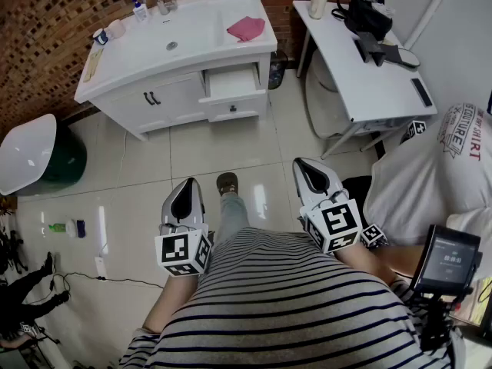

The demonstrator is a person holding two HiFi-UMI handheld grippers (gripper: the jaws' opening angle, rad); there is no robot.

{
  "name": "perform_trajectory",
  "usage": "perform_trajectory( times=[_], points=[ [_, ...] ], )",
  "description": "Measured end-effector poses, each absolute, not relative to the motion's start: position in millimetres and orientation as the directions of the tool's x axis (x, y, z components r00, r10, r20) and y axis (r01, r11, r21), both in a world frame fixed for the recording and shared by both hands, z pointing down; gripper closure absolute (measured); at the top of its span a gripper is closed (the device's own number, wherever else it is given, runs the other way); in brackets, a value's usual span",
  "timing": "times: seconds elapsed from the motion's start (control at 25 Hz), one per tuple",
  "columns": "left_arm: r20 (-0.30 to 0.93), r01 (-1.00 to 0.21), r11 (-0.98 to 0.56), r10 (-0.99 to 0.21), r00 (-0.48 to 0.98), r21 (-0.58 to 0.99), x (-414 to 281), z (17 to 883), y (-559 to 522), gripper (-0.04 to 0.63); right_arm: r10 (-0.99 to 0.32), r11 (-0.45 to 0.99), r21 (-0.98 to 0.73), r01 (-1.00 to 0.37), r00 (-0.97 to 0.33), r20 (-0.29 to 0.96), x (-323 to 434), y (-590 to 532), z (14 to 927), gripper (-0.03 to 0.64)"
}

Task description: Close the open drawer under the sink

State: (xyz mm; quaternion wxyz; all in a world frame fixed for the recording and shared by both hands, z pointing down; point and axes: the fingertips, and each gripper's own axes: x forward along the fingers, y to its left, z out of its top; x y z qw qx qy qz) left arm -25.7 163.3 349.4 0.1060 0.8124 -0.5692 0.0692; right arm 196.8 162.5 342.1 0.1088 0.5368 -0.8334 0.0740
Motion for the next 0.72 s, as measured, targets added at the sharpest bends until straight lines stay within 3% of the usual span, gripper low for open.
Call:
perform_trajectory(
  times=[0.28,0.72],
  points=[
    [0.273,-0.933,-0.337,-0.892,0.359,0.125,-46,367,59,0.583,-0.88,0.392,-0.019,-0.92,-0.381,0.284,176,57,353,0.618],
    [0.342,-0.855,-0.504,-0.786,0.514,0.127,-74,371,-177,0.583,-0.838,0.321,-0.059,-0.945,-0.313,0.446,129,-145,418,0.618]
  ],
)
